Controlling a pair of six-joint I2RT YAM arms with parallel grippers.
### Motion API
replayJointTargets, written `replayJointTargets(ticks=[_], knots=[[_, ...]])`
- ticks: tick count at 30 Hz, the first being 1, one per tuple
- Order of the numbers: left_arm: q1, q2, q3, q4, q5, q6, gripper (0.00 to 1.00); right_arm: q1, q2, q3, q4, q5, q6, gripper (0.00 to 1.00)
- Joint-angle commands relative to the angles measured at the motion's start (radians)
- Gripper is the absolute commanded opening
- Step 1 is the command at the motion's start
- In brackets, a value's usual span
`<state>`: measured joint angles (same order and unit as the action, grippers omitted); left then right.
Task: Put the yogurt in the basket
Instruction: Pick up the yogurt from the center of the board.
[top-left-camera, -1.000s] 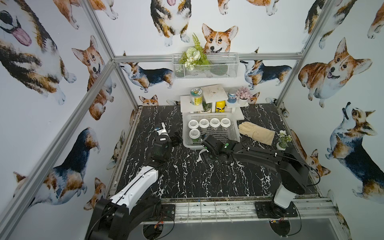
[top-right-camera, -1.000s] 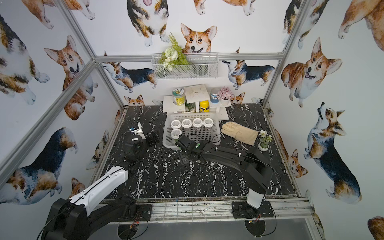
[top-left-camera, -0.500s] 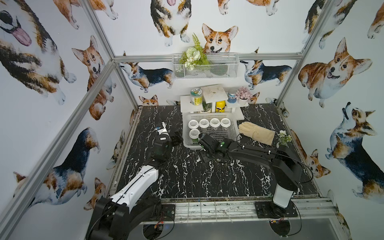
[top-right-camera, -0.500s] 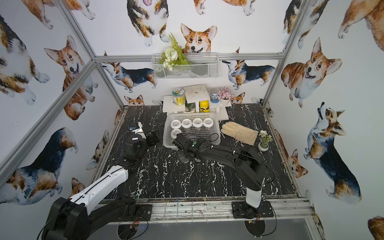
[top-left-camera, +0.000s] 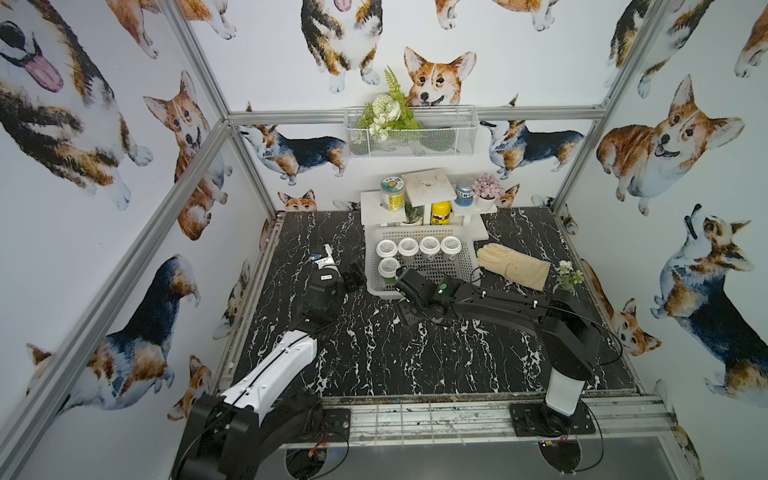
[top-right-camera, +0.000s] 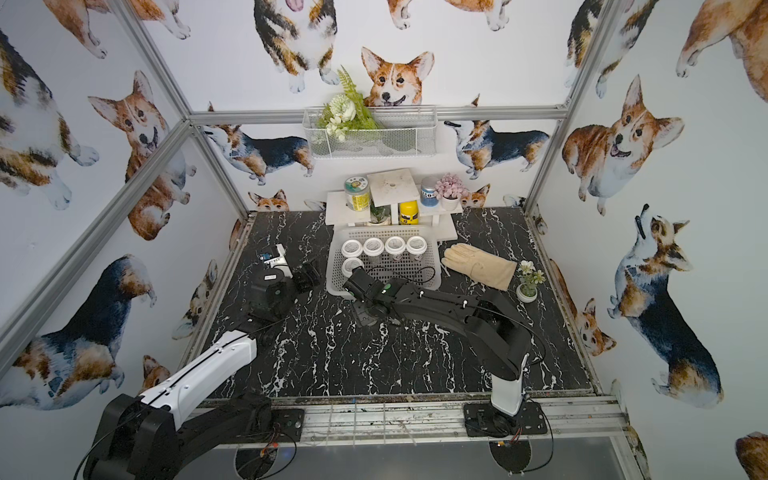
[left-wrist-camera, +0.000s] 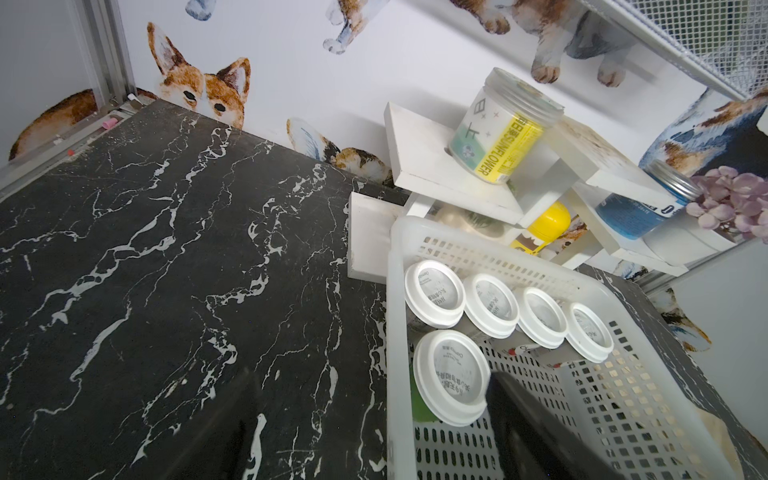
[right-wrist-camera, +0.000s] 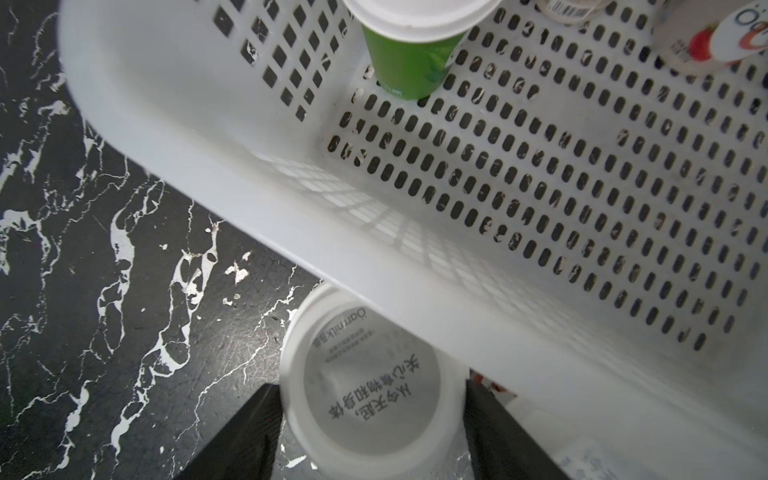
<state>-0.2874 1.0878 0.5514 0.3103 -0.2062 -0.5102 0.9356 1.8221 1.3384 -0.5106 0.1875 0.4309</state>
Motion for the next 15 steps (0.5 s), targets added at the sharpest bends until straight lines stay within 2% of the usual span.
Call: replayJointTargets(ticks=[1, 5, 15], knots=[[0.002, 0.004, 0.01, 0.025, 0.002, 0.0, 0.9, 0.003, 0.009, 0.014, -0.025, 0.012, -0.003, 0.75], [0.003, 0.004, 0.009, 0.025, 0.002, 0.001, 0.9, 0.005, 0.013, 0.021, -0.027, 0.018, -0.003, 0.75], [0.002, 0.004, 0.008, 0.027, 0.004, 0.002, 0.9, 0.008, 0.026, 0.025, -0.031, 0.01, -0.003, 0.68]])
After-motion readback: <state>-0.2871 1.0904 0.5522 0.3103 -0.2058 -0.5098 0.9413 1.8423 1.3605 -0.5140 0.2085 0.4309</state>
